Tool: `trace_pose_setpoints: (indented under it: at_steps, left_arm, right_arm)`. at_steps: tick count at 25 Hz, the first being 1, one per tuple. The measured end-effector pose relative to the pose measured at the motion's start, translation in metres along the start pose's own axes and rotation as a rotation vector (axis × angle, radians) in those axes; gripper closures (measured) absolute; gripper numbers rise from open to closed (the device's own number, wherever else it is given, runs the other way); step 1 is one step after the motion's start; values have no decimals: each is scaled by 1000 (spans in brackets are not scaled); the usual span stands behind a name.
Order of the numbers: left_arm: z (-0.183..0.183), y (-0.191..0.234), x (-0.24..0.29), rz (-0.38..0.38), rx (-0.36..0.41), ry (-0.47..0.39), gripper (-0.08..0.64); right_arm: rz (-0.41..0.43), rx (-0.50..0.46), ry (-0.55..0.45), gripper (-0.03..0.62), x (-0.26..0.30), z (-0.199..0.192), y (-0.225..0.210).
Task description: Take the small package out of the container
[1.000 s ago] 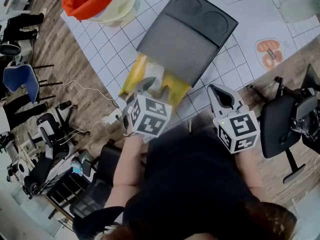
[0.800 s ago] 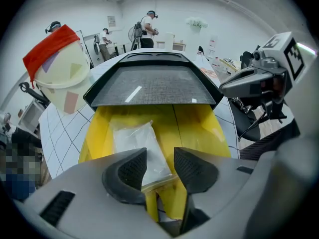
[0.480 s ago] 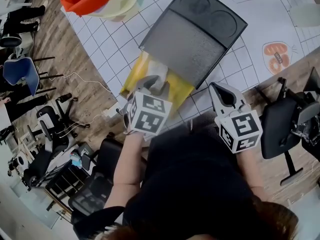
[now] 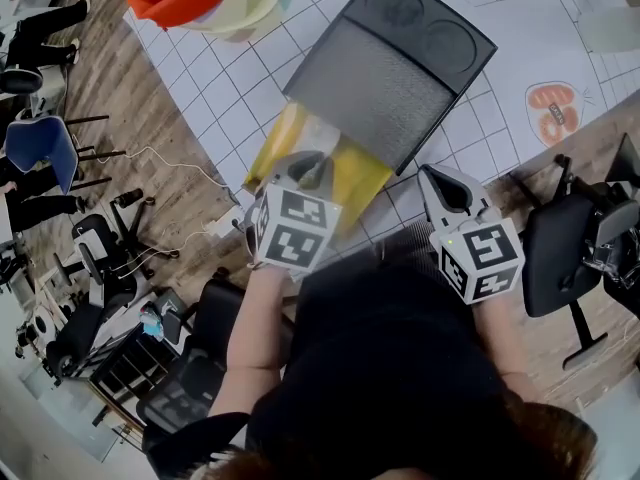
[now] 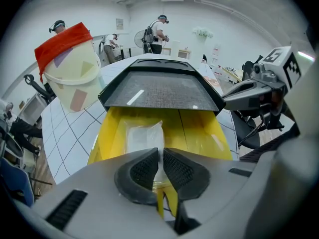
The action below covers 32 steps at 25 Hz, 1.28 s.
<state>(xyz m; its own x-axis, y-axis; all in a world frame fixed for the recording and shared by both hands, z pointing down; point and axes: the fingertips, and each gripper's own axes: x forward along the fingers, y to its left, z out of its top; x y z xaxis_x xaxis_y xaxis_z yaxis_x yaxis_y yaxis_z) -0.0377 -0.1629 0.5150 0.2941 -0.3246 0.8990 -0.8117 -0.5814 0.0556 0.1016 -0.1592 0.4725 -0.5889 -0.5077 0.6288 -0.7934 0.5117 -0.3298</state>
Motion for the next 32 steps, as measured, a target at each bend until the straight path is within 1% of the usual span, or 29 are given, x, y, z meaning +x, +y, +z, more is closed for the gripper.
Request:
trace_pose_setpoints:
  at_steps: [5,11,15,19,25,32]
  left_arm:
    - [4,3,-12,27,8,-50,523]
    - [10,6,-29,62,18,-115,528]
    - [12,2,-48,70,11,-146,528]
    - [22,-1,-72,77,16,-216,528]
    - [29,-5,-110,94,-7,-334,528]
    - [33,-9,-150,104,-39,-449,528]
  right_arm:
    - [-5,-7,-13,577,-6,1,8]
    - [-21,-30,-44,577,-16,7,16]
    - [-29,-52,-69,577,-28,12,24]
    - [-39,-80,-98,577,-37,20,30]
    - [-52,-123,-142,577,-52,32,43]
    - [-64,-156,-202,577,-71,51,56]
